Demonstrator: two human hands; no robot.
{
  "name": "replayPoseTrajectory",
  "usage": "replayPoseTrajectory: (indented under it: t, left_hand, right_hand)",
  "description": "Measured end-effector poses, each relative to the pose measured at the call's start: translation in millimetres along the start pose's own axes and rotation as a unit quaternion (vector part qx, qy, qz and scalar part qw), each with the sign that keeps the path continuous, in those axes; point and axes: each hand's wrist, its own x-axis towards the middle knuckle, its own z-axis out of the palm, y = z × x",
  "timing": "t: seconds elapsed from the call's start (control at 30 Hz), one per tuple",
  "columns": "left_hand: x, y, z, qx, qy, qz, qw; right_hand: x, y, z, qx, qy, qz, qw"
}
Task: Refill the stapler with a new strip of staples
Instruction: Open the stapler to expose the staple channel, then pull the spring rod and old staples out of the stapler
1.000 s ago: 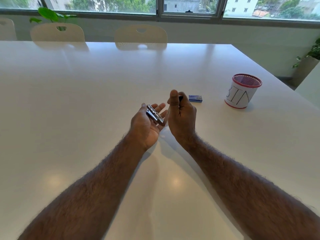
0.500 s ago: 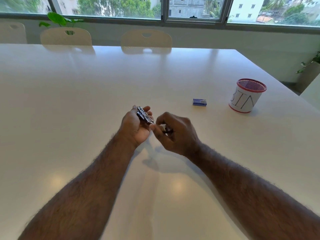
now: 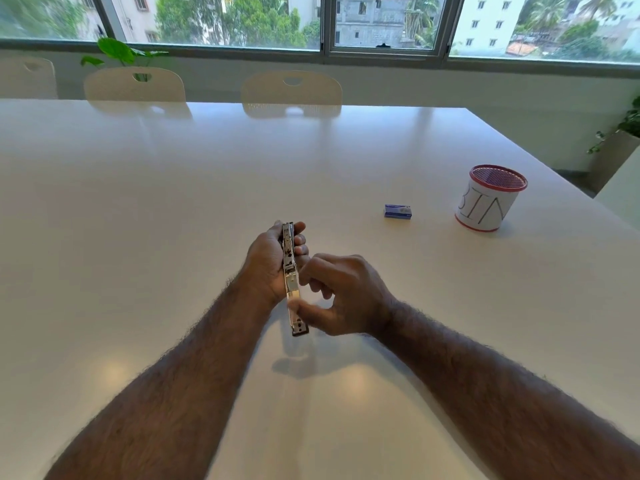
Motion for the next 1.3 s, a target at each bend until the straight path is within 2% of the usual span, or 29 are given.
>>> replayPoseTrajectory:
  t: [0.17, 0.3, 0.47, 0.7, 1.0, 1.23, 1.3]
  left_hand:
    - [-2.1, -4.1, 3.5, -0.001, 0.002, 0.004, 1.0]
    - [-4.5, -7.5, 5.2, 0.024, -0.002, 0.0, 1.0]
    - [1.2, -9.9, 2.7, 0.033, 0.015, 0.004, 0.999]
    - [10.0, -10.4, -4.5, 0.027, 0.001, -0.005, 1.0]
    - [-2.3, -8.7, 7.0, 0.047, 0.02, 0.008, 0.999]
    - [-15.2, -8.1, 14.3, 0.103, 0.048, 0.005, 0.994]
    - [-18.3, -6.9, 17.0, 0.085, 0.044, -0.005, 0.995]
  right_hand:
    - [7.1, 10.3, 7.5, 0.027, 0.11, 0.142, 0.983]
    - [7.8, 21.4, 11.0, 0.03, 0.077, 0.213, 0.974]
    - [7.3, 27.7, 19.0, 0.018, 0.04, 0.222, 0.974]
    - [8.9, 31.2, 21.7, 0.008, 0.015, 0.22, 0.975]
    - [12.4, 32.0, 18.9, 0.039, -0.002, 0.224, 0.974]
    - [14.9, 29.6, 17.1, 0.108, 0.005, 0.268, 0.957]
    - [15.7, 27.9, 17.2, 0.113, 0.003, 0.271, 0.956]
